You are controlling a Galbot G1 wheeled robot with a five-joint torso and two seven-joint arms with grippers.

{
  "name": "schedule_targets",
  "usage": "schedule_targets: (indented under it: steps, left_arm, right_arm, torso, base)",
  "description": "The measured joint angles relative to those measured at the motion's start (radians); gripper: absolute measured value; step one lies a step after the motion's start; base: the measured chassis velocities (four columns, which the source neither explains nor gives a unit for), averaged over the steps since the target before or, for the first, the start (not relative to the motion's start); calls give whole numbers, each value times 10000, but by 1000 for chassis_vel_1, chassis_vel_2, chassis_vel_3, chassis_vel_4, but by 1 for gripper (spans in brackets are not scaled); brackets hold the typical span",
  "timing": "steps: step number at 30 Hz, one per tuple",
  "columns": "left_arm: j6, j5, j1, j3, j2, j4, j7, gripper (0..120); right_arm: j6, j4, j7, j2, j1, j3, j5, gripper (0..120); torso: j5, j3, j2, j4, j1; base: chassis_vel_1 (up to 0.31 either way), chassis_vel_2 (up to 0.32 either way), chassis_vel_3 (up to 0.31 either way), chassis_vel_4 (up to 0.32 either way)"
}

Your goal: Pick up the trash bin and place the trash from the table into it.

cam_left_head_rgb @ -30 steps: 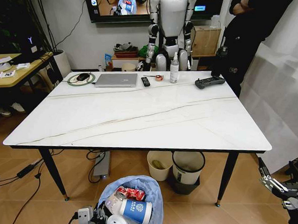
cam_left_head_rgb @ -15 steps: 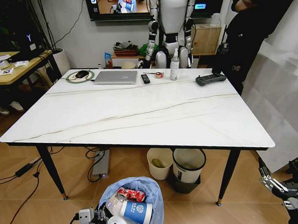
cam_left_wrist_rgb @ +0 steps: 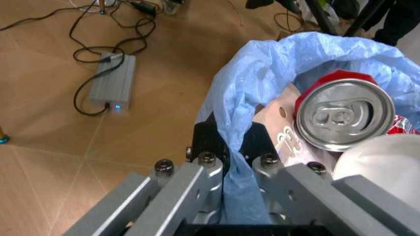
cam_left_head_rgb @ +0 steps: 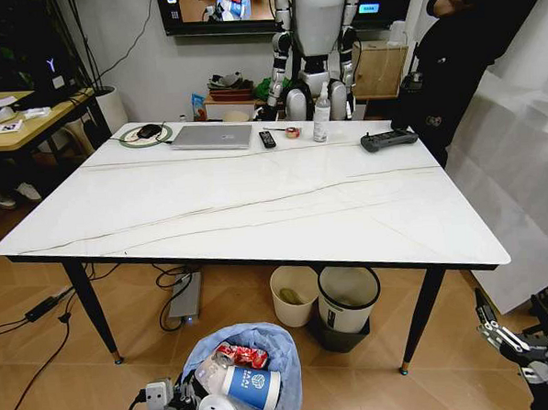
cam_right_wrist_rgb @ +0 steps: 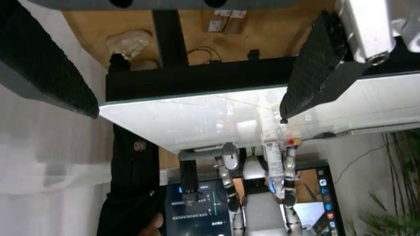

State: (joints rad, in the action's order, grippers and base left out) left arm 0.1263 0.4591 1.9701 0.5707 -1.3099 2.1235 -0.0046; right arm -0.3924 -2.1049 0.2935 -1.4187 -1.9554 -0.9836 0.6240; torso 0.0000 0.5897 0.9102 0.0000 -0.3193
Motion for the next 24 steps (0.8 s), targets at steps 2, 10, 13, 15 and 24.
schedule_targets:
  steps: [2, 10, 13, 15, 24]
  left_arm:
    - [-5, 1, 0, 2, -8, 0, 2, 0]
    - [-43, 25, 32, 43, -94, -13, 17, 0]
    - [-43, 21, 10, -4, -87, -34, 18, 0]
    - [-43, 16, 7, -20, -85, -33, 19, 0]
    - [-55, -7, 81, 14, -62, -29, 17, 0]
  right_arm:
    - [0, 0, 0, 0, 0, 0, 0, 100]
    - [0, 0, 0, 0, 0, 0, 0, 100]
    - [0, 0, 0, 0, 0, 0, 0, 100]
    - [0, 0, 0, 0, 0, 0, 0, 100]
    - [0, 0, 0, 0, 0, 0, 0, 100]
  torso:
    - [0, -19, -33, 0, 14]
    - [0, -224, -415, 0, 187]
    - [0, -320, -578, 0, 255]
    - [0, -347, -626, 0, 276]
    - [1, -607, -1066, 0, 459]
  base:
    - [0, 0, 0, 0]
    - [0, 0, 0, 0]
    - [0, 0, 0, 0]
    - [0, 0, 0, 0]
    - [0, 0, 0, 0]
